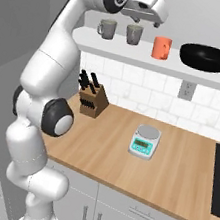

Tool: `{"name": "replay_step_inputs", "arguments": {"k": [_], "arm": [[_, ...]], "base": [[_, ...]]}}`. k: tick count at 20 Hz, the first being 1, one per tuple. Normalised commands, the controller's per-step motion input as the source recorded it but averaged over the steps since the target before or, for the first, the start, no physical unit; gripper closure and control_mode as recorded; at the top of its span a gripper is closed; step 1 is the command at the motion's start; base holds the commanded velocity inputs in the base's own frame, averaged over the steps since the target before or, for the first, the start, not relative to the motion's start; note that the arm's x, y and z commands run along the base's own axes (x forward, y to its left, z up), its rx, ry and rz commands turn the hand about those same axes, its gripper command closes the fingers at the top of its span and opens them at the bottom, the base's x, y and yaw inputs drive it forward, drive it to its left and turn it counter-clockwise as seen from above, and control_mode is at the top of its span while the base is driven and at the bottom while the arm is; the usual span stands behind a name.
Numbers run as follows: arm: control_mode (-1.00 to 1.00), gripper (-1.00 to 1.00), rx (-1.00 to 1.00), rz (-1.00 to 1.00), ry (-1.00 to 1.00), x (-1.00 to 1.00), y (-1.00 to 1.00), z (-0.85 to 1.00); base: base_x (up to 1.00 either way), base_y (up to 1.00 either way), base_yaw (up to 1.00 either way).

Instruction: Gather all objects into one cabinet and sort the glasses and bowls to opposite sides.

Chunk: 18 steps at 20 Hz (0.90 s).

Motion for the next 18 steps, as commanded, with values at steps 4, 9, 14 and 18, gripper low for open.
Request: {"name": "replay_step_inputs", "arguments": {"k": [4, 9, 14, 18], "arm": [[-1.00, -1.00, 0.03, 0.00, -0.04, -1.00, -0.34, 0.54], [-1.00, -1.00, 0.02, 0.03, -0.22, -1.00, -0.46, 0.23], [-1.00, -1.00, 0.07, 0.01, -0.31, -1.00, -0.64, 0.11], [-1.00, -1.00, 0.10, 0.00, -0.32, -1.00, -0.58, 0.28]], "base": [[0.00, 0.00, 0.00], [0.00, 0.00, 0.00], [0.00, 0.00, 0.00], [0.00, 0.00, 0.00]]}}
